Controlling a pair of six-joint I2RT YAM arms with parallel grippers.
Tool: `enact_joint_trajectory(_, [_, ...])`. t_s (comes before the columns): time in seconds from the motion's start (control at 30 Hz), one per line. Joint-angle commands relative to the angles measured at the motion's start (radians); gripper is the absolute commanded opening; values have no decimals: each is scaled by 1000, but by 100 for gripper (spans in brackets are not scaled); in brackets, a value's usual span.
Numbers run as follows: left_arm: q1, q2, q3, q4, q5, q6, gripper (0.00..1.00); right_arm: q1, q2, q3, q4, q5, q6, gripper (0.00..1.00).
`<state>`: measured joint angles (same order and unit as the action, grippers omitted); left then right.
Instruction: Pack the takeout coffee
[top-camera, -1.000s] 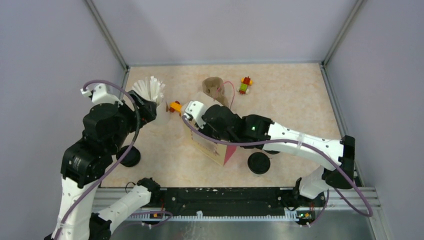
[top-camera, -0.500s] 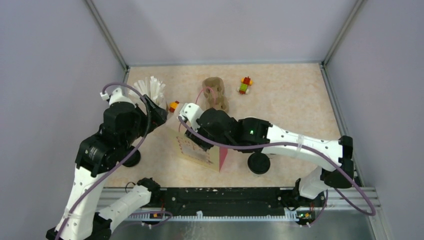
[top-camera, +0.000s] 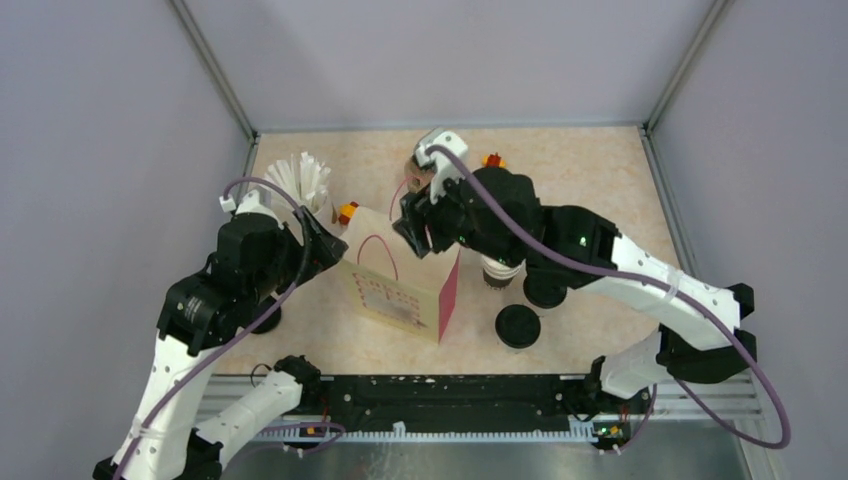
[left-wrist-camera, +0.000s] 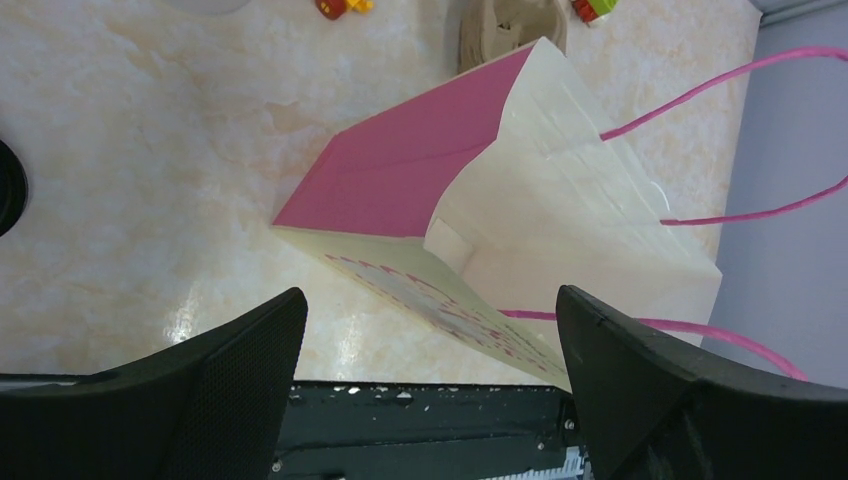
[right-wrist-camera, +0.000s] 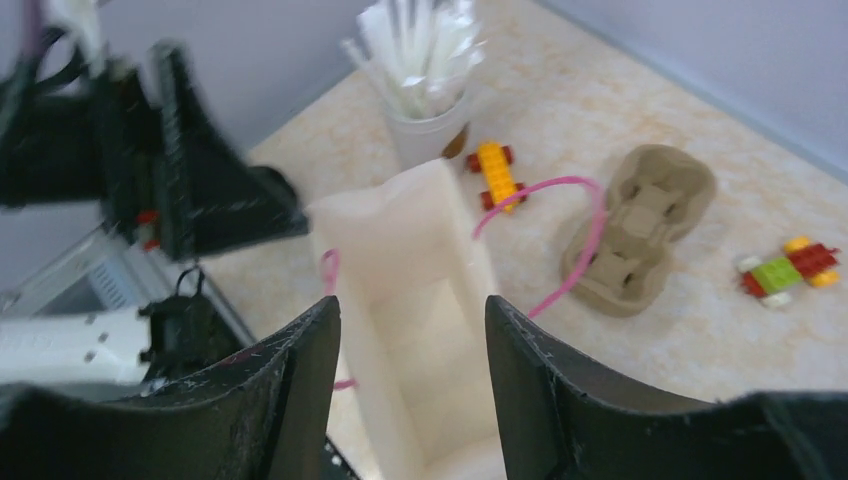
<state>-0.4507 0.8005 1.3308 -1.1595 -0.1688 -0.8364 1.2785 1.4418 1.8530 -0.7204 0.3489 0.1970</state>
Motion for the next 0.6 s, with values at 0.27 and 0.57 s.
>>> enact_joint_trajectory(0.27, [-3, -67, -35, 14, 74, 33, 99, -483, 129, 21, 85, 50, 37, 53])
enact_joint_trajectory(0.57, [-3, -35, -50, -42, 34, 12, 99, -640, 431, 95, 20, -37, 20, 54])
